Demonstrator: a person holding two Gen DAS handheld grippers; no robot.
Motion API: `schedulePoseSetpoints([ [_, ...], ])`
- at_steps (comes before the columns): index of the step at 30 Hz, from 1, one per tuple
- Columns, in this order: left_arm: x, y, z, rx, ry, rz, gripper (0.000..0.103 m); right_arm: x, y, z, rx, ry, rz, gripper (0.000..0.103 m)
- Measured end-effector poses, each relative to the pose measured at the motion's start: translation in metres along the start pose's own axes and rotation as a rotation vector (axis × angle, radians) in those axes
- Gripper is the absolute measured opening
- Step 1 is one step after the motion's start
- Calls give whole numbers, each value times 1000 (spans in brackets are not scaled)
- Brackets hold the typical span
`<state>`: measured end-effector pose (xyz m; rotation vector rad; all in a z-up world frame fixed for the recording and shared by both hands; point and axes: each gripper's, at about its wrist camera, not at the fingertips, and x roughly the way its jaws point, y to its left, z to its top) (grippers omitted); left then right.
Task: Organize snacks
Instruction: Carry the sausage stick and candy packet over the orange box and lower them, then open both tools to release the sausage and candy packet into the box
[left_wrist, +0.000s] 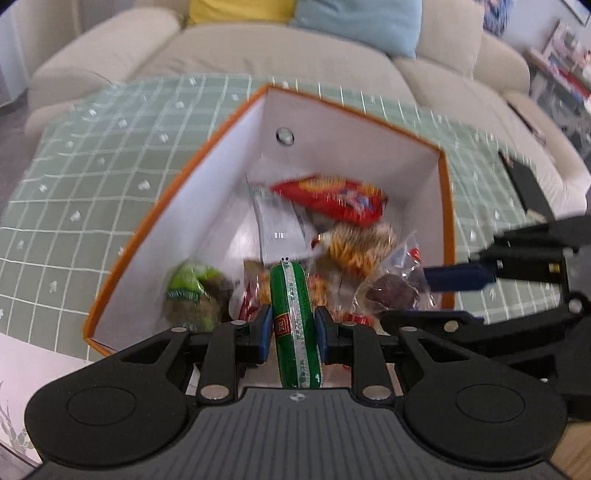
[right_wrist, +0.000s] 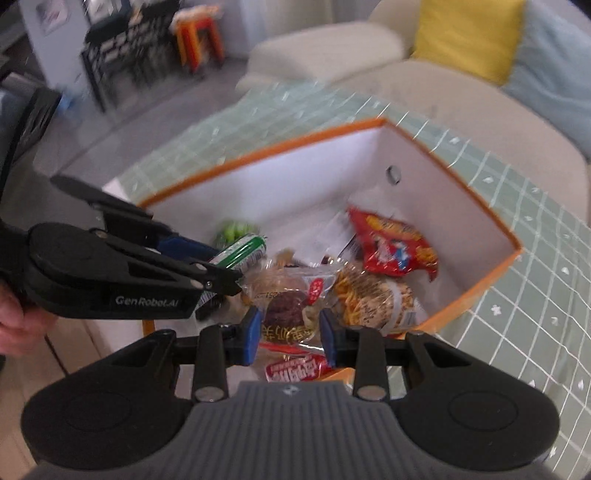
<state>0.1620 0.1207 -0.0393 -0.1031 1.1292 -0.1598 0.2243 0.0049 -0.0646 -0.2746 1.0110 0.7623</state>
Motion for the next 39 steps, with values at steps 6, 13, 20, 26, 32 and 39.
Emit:
schedulePoseSetpoints([
  [6, 14, 7, 1, -11, 103, -44, 27, 24, 2, 8, -98, 135, 2, 31],
  [13, 28, 2, 0, 3, 173, -37, 27, 41, 8, 9, -149, 217, 45, 32],
  [20, 33, 1, -1, -10, 211, -30, 27, 49, 17, 8, -210, 246, 16, 33],
  [26, 28, -2, -2, 0, 208, -18, 33, 41, 17, 8, -195, 226, 13, 43],
  [32, 6, -5, -1, -7, 132, 4, 43, 22, 18, 7, -195, 181, -22, 56],
  [39, -57, -21, -5, -8, -141, 101, 50, -34, 11, 6, -109, -12, -102, 63],
])
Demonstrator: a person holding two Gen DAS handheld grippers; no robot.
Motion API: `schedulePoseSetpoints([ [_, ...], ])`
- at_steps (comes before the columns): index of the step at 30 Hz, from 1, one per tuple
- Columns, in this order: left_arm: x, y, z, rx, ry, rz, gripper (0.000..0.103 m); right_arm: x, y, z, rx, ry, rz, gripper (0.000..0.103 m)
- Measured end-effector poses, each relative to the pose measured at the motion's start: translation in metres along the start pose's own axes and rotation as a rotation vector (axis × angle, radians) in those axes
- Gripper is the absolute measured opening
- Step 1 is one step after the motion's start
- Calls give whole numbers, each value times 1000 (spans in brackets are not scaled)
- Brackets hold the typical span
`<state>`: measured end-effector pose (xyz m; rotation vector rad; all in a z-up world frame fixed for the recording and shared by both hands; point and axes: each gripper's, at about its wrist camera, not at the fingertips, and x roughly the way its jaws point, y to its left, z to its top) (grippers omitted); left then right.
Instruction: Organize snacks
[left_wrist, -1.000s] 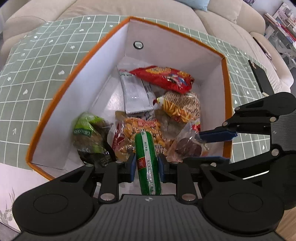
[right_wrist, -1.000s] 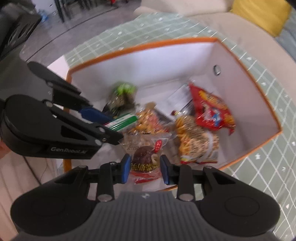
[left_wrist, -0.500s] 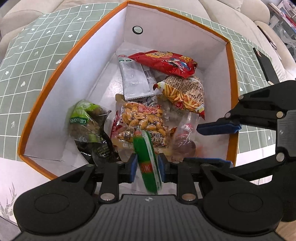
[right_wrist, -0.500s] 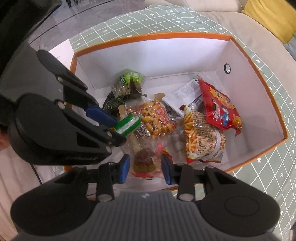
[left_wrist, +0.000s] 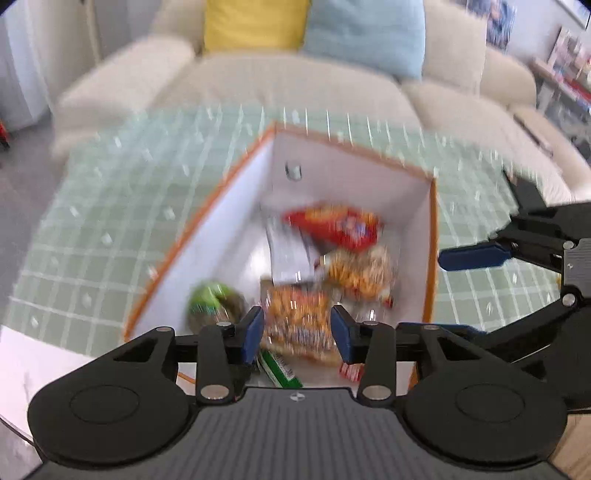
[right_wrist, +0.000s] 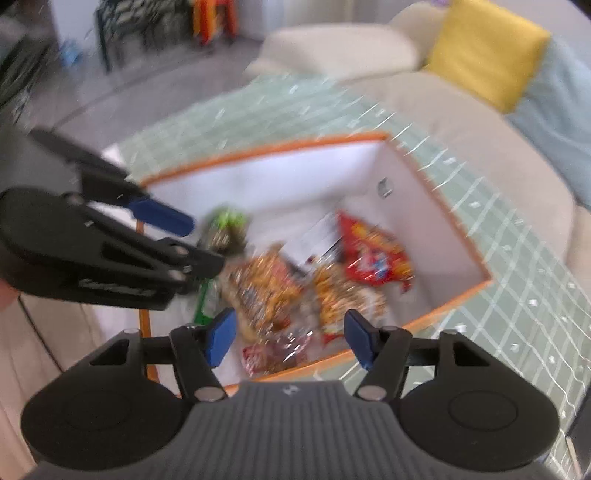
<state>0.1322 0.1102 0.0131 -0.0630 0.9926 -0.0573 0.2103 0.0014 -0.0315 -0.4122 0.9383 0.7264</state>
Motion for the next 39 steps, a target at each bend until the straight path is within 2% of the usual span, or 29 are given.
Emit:
schedulePoseSetpoints([
  [4, -43, -15, -1, 1, -196, 64, 60, -37, -11, -4, 110, -108, -31, 66],
  [8, -83, -28, -7, -10, -370, 63, 70, -74, -16, -9, 206, -220, -86, 66],
  [9, -91, -32, -9, -7, -411, 64, 72, -84, -16, -11, 228, -251, -95, 70],
  [10, -99, -36, -12, 0, -446, 65, 76, -94, -16, -15, 245, -282, -101, 75],
  [13, -114, -49, -20, 11, -521, 94, 85, -118, -11, -28, 292, -362, -114, 83],
  [16, -123, -60, -29, 5, -570, 140, 89, -135, -3, -48, 320, -426, -151, 91],
  [22, -123, -71, -44, 1, -572, 213, 90, -148, 11, -88, 382, -497, -257, 93],
  [26, -113, -73, -58, -27, -522, 236, 90, -158, 19, -109, 414, -550, -306, 97],
  [29, -97, -75, -61, -45, -464, 224, 90, -158, 28, -121, 402, -585, -370, 99],
  [31, -90, -78, -65, -49, -435, 224, 90, -153, 31, -127, 400, -582, -398, 99],
  [33, -83, -82, -66, -50, -408, 225, 90, -148, 32, -132, 409, -567, -392, 99],
  [39, -68, -83, -77, -77, -356, 216, 90, -125, 24, -143, 442, -477, -403, 99],
])
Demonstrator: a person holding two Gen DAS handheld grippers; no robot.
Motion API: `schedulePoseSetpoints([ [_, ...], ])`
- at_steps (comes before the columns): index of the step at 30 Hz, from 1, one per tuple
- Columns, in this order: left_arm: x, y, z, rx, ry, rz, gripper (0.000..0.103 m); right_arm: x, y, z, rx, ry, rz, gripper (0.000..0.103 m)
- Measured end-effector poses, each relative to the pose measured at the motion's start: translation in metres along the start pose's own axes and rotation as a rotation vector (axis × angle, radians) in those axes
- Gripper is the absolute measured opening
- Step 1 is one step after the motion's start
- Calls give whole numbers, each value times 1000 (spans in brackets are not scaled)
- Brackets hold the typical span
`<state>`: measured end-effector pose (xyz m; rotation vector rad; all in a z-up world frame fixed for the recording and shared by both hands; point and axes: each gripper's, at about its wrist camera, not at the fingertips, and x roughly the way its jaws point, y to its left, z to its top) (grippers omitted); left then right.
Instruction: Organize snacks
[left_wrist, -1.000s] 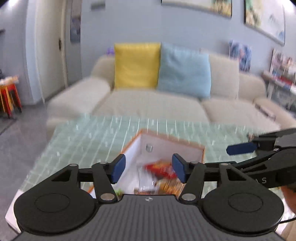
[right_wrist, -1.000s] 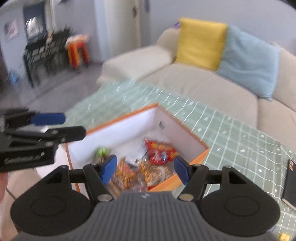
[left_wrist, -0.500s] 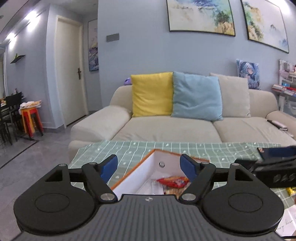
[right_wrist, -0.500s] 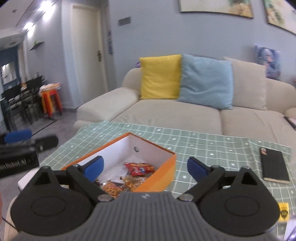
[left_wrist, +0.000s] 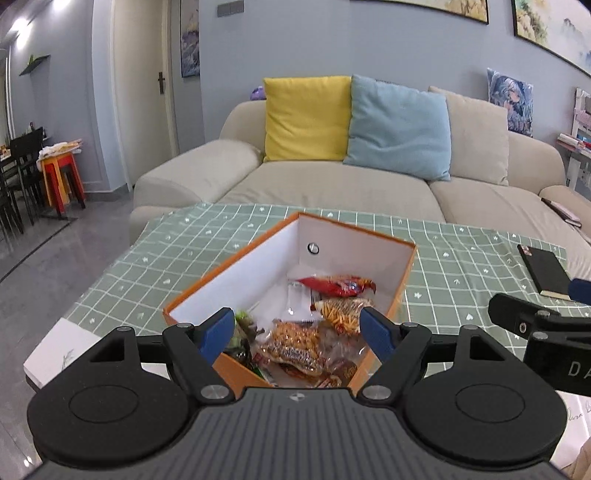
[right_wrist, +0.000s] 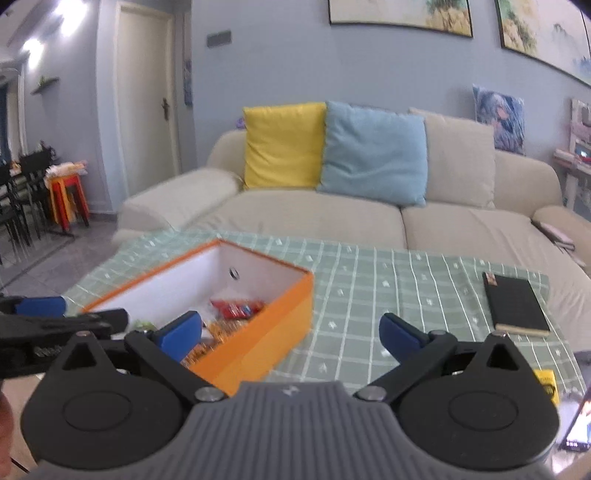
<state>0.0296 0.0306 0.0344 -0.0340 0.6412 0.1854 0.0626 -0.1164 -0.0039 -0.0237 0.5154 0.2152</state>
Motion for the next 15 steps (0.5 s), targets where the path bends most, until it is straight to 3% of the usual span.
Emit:
schedulePoseSetpoints([
  [15, 7, -5, -10, 30, 65, 9, 90, 10, -2, -10, 14, 45, -19, 99],
])
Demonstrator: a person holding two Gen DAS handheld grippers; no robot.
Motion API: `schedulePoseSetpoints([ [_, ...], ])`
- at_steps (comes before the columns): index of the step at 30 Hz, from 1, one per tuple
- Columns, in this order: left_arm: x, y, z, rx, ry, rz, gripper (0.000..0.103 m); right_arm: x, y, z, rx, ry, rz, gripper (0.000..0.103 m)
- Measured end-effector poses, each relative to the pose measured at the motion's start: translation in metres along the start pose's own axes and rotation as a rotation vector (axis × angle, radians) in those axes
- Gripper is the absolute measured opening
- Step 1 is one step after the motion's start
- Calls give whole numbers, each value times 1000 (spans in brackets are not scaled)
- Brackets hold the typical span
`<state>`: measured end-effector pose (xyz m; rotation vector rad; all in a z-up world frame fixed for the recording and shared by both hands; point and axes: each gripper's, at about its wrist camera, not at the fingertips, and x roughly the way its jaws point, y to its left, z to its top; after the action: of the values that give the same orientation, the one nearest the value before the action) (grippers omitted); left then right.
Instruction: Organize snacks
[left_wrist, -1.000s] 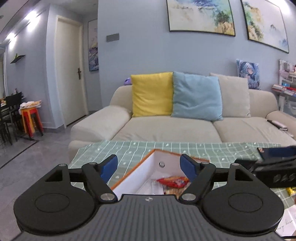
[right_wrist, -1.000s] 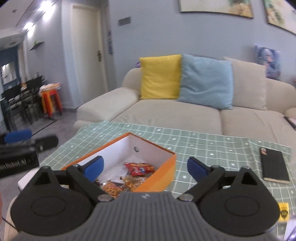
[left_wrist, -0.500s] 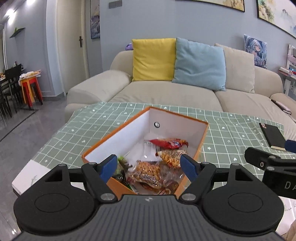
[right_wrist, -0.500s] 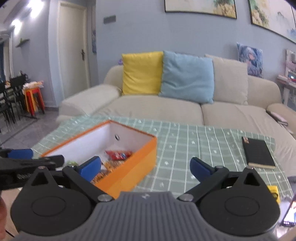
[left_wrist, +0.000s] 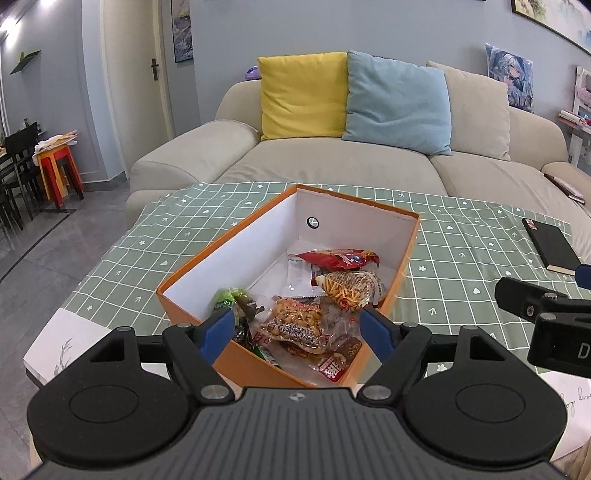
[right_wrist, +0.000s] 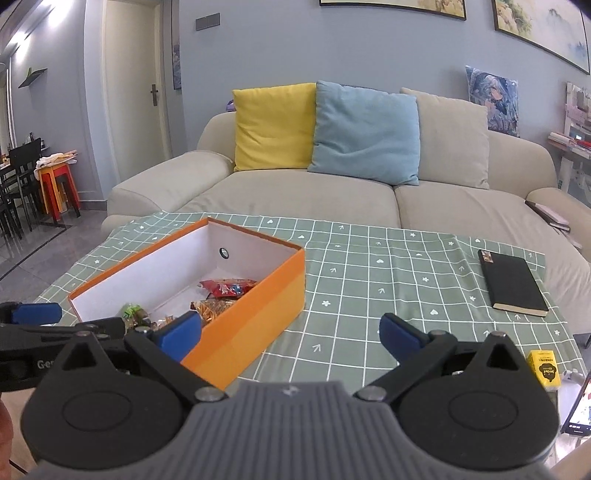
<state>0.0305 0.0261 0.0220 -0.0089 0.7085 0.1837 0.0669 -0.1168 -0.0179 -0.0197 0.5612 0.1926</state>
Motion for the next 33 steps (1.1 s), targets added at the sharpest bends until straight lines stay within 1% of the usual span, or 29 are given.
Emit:
schedulePoseSetpoints([
  [6, 1, 1, 1, -4, 6, 2, 90, -1, 2, 0, -14, -8, -15, 99],
  [20, 2, 1, 0, 4, 12, 6, 90, -5, 6, 0, -29, -26, -9, 99],
  [33, 2, 1, 0, -1, 27, 6, 90, -5, 3, 0, -26, -19, -11, 99],
])
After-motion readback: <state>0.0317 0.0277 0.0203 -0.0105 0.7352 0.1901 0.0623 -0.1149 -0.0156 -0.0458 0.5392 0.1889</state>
